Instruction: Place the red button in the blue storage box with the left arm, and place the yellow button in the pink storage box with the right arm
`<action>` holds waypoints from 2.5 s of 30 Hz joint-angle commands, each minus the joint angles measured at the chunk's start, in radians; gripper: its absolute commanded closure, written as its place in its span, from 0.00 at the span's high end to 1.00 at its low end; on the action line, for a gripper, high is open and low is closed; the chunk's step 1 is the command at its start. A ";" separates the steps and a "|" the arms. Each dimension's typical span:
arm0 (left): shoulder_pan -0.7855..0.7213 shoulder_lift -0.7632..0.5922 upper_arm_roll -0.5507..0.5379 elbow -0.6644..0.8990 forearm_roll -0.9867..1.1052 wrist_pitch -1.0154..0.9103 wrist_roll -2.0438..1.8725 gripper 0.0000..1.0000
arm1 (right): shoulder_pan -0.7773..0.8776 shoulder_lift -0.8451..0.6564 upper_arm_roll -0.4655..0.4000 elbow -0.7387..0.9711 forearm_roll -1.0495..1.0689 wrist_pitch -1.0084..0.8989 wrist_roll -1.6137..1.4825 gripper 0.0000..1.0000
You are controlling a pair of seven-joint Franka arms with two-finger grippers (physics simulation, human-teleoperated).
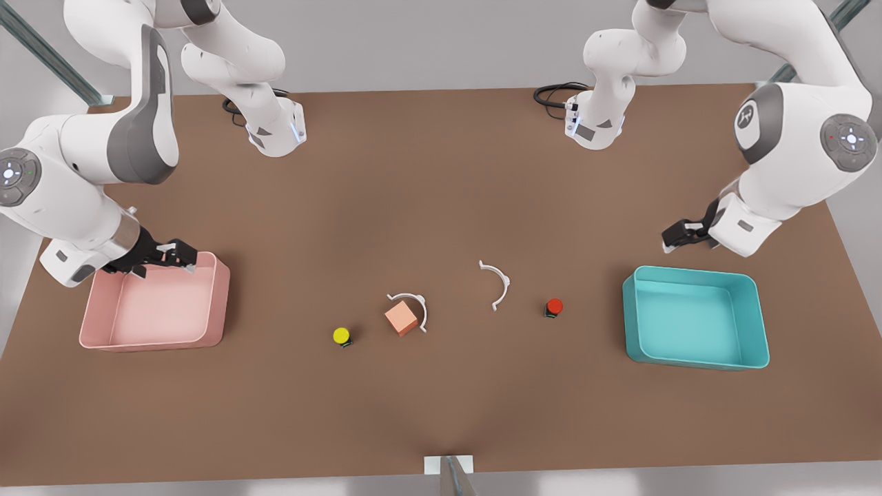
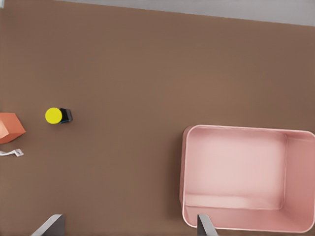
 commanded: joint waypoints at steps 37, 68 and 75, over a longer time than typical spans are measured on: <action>-0.244 0.421 0.007 -0.387 0.001 0.922 0.183 0.45 | 0.187 0.627 0.195 0.051 -0.117 0.561 0.182 1.00; 0.015 0.045 -0.001 0.021 0.085 -0.057 0.058 1.00 | 0.169 0.677 0.186 -0.015 -0.139 0.731 0.182 0.54; 0.015 0.045 -0.002 0.021 0.084 -0.066 0.053 1.00 | 0.048 0.570 0.297 -0.016 -0.135 0.612 0.179 0.52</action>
